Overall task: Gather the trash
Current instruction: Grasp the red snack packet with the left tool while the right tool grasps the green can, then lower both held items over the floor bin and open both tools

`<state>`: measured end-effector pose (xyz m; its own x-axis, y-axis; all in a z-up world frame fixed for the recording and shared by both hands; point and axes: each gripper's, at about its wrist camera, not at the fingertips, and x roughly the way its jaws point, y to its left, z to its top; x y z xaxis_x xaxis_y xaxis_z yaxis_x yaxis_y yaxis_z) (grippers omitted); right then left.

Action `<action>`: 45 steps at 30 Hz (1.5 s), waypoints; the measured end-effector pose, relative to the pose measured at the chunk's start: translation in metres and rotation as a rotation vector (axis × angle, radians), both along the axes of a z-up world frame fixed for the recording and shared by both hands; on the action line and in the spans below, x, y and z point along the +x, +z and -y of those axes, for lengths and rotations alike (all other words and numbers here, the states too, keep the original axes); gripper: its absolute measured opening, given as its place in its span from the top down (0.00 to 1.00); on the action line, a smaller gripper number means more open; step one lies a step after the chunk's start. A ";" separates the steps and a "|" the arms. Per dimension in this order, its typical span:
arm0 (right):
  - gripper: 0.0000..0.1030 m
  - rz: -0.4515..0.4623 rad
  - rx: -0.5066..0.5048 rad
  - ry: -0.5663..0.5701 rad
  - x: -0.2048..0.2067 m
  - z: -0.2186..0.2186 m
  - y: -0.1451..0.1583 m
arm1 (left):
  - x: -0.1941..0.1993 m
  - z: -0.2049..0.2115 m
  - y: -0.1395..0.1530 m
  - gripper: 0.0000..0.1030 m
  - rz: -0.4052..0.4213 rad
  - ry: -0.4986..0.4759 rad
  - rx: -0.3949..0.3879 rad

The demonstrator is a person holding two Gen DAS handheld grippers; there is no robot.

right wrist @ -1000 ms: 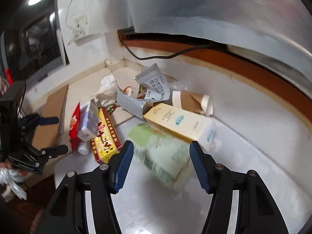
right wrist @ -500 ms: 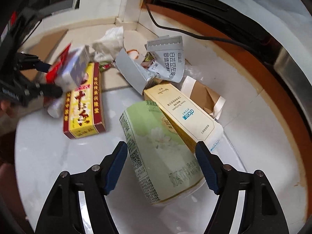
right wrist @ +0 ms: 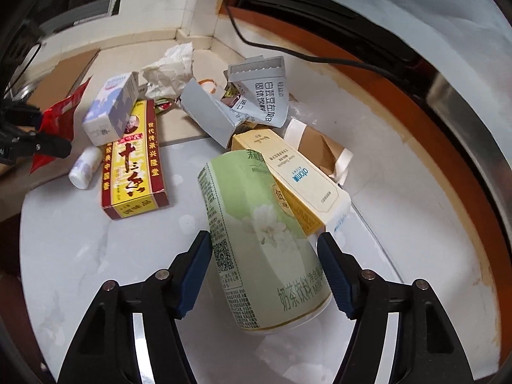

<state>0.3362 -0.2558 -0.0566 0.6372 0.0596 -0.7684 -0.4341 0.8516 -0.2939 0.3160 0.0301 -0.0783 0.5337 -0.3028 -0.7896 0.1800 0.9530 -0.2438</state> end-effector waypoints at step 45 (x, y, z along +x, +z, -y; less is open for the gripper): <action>0.37 -0.325 0.340 -0.042 -0.312 -0.140 -0.131 | -0.330 -0.007 -0.133 0.58 0.001 0.140 0.166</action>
